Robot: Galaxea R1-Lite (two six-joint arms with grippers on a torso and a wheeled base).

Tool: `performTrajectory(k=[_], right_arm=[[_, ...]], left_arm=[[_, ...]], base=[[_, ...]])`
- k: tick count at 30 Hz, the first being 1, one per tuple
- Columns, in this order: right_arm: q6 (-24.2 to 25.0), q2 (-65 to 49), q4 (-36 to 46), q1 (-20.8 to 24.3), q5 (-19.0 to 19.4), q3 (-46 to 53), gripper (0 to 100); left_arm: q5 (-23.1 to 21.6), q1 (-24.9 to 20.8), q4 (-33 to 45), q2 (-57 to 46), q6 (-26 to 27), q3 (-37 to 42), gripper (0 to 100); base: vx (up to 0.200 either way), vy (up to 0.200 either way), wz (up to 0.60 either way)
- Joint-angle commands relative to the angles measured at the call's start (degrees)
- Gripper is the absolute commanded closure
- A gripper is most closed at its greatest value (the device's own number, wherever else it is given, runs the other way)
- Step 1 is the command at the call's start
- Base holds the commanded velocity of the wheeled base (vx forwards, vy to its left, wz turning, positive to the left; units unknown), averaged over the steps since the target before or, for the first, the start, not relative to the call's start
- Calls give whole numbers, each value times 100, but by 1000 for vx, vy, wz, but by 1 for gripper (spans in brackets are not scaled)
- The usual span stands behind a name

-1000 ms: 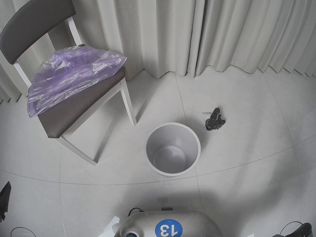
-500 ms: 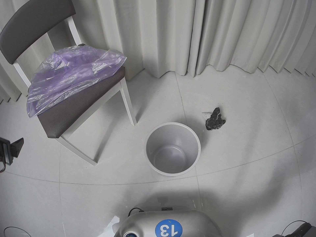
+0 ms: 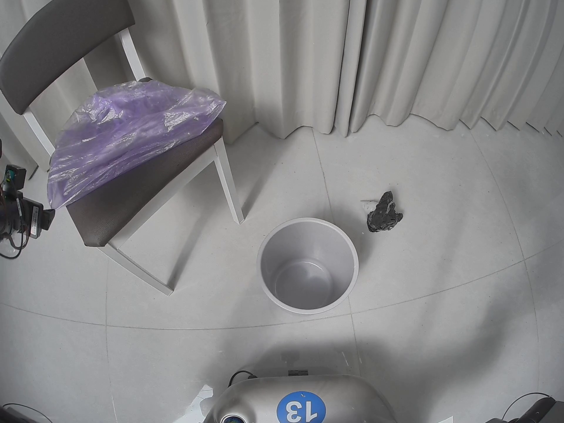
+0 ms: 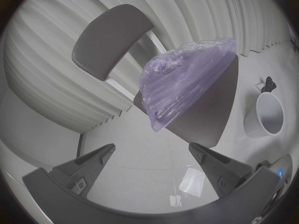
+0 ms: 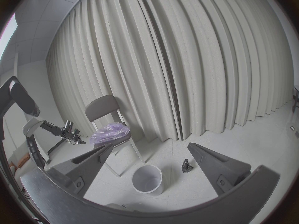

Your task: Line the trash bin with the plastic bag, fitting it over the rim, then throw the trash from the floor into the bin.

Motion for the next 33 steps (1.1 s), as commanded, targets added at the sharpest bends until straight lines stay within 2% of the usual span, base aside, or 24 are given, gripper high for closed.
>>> performTrajectory(k=[1,7,11,15,19,25,31,33], right_arm=[[41,27,-39,15,4,-13,0],[77,18,-91,6,4,-92,0],[349,-26,-109,-3,-5,-163,0],[411,-35,-109,-3,-5,-198,0],[411,-35,-109,6,4,-189,0],[419,-8,-109,-3,-14,-206,0],[419,-43,-118,-3,4,-206,0],[419,-17,-118,-3,-5,-206,0]], left_arm=[[-34,33,-20,608,3,-393,0],[-96,174,-28,925,3,-516,0],[-245,279,-160,1109,-6,-639,0],[-360,358,-538,1355,-6,-621,0],[-386,420,-1162,1610,-33,-560,0],[-852,622,-1936,1927,-41,-401,0],[-1001,903,-3157,2243,-15,-59,0],[-1239,991,-3614,2278,-41,47,0]], base=[[0,0,0],[0,0,0],[0,0,0],[0,0,0],[0,0,0],[0,0,0],[0,0,0],[0,0,0]])
